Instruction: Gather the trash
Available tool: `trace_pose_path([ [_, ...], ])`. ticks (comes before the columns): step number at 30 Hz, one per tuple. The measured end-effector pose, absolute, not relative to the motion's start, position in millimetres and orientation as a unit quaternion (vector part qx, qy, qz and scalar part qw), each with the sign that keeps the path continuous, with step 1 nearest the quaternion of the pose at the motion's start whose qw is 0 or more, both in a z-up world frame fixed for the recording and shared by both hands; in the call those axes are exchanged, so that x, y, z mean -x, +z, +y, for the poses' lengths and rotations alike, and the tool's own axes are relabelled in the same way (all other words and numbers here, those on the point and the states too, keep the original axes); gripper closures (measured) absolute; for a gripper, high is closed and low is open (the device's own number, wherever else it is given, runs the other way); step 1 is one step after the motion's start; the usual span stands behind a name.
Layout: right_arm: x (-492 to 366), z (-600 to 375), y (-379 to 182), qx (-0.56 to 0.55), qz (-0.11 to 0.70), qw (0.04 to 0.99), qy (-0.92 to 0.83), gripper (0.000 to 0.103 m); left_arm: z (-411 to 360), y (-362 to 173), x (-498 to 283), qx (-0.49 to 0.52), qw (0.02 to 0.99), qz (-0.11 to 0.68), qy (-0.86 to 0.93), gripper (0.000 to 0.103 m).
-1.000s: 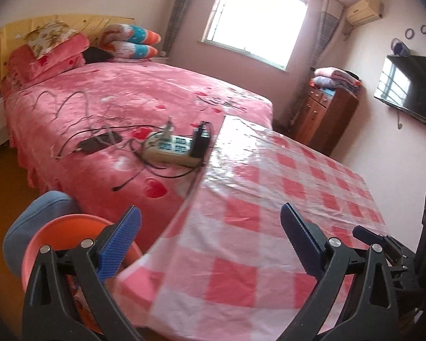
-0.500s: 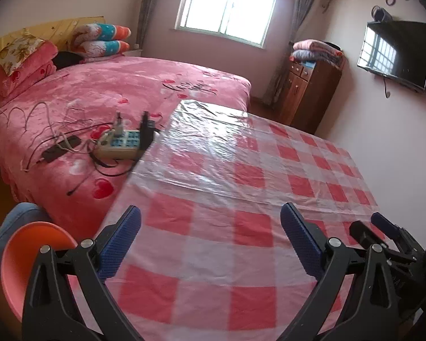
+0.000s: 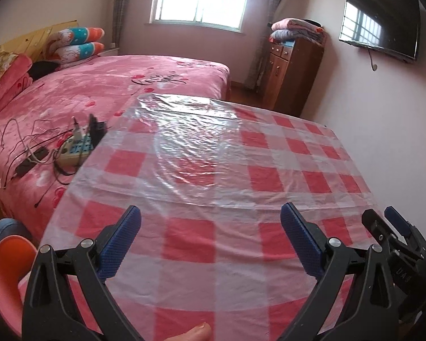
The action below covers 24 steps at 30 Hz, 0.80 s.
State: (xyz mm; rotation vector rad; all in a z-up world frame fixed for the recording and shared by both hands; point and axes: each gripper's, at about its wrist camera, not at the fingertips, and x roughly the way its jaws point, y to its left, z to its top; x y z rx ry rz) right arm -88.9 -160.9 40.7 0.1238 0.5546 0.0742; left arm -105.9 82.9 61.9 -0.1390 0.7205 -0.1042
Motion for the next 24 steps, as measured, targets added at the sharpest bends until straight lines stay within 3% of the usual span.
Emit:
trace_pose_path([
  [24, 90.1, -187.0, 34.7, -0.051, 0.266, 0.963, 0.003, 0.01, 34.1, 61.5, 99.9, 0.035, 0.929, 0.367, -0.042, 0.004],
])
